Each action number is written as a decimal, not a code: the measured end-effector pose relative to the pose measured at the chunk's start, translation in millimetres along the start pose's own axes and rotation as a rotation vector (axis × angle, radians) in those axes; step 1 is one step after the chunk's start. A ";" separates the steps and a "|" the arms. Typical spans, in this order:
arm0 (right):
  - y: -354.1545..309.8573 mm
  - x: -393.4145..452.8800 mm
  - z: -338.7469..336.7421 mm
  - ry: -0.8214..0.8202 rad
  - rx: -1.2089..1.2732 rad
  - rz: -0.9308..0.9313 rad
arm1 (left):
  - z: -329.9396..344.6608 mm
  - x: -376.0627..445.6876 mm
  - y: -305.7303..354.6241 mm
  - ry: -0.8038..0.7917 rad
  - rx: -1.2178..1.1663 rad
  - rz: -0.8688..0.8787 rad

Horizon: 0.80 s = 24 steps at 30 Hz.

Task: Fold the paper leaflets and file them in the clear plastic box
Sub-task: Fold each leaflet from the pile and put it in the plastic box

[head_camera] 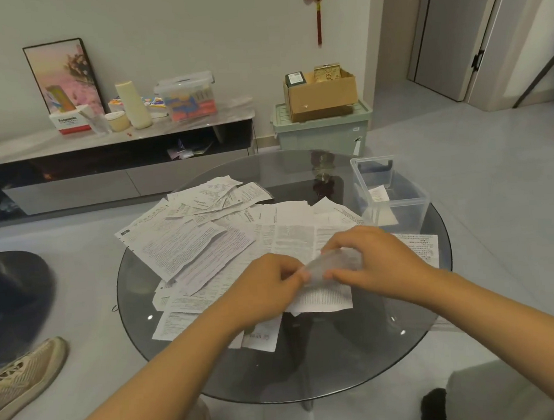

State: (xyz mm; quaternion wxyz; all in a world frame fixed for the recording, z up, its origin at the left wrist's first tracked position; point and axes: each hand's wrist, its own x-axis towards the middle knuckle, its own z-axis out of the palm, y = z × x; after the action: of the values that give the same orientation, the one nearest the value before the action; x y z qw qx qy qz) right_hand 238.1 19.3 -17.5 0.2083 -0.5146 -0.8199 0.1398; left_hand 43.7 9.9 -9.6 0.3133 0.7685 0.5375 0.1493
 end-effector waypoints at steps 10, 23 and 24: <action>1.8 8.7 -20.2 -0.258 0.019 0.132 | -31.3 -19.6 -21.3 0.029 -0.631 -0.342; -14.8 20.2 -15.3 -0.293 0.754 0.325 | -34.5 -35.6 -47.4 0.263 -1.014 -0.490; -14.3 22.0 -9.2 -0.291 0.729 0.355 | -33.9 -34.9 -48.2 0.299 -1.002 -0.508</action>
State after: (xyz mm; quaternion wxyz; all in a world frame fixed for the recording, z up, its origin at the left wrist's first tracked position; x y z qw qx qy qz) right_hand 222.9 33.1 1.2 0.2317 -0.5152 -0.6364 0.5252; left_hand -24.0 -0.5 -11.0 0.5855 0.3440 0.6072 0.4126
